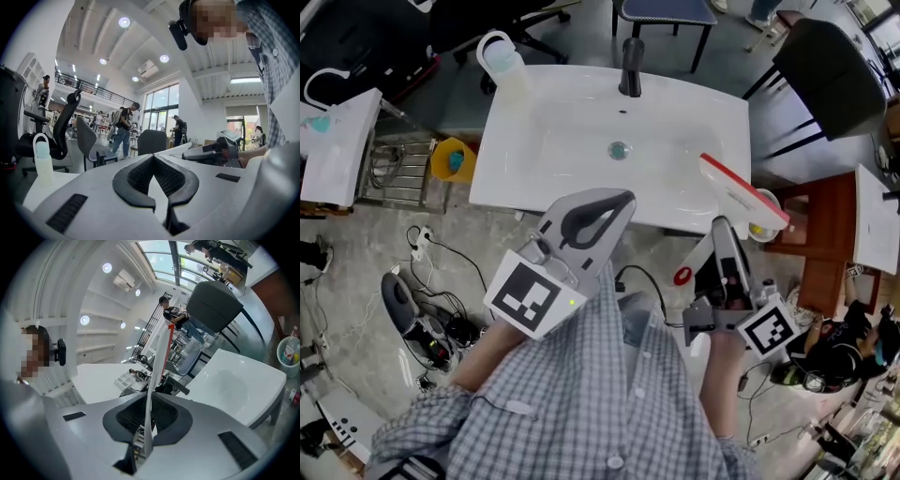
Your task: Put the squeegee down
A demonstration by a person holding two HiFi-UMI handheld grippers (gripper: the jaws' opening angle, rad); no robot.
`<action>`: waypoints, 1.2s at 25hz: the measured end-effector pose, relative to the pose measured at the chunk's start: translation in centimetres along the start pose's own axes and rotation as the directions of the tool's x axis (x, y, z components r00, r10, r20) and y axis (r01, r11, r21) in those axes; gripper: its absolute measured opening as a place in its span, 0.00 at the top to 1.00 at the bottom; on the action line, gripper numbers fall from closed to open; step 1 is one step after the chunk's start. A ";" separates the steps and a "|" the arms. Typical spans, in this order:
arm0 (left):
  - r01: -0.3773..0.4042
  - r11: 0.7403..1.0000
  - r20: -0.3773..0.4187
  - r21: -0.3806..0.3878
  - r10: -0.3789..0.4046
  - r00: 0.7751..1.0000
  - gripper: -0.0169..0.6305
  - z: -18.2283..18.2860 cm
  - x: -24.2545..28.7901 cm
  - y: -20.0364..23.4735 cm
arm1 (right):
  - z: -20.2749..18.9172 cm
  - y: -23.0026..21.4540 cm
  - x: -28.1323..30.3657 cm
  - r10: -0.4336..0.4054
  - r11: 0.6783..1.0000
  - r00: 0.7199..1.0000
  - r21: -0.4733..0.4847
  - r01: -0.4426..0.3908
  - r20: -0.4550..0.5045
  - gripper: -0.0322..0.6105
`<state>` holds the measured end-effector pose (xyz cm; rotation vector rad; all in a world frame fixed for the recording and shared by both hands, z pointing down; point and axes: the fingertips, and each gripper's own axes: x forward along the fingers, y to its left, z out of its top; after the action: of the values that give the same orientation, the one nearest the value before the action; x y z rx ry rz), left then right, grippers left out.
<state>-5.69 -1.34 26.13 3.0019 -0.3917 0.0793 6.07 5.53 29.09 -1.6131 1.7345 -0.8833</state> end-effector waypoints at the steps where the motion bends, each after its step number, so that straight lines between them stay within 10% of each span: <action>1: 0.004 1.000 0.000 -0.003 -0.004 1.000 0.97 -0.1 0.0 0.1 | 0.0 0.0 0.2 -0.003 1.000 1.000 -0.001 0.003 0.000 0.91; 30: -0.075 0.994 -0.052 -0.082 0.071 0.996 0.97 -1.8 7.4 3.0 | 3.2 -5.9 6.0 -0.023 1.000 0.986 -0.020 0.020 -0.166 0.91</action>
<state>0.62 -5.85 28.75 2.8972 -0.4873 0.1393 11.71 -0.91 31.97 -1.6118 1.8453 -1.0409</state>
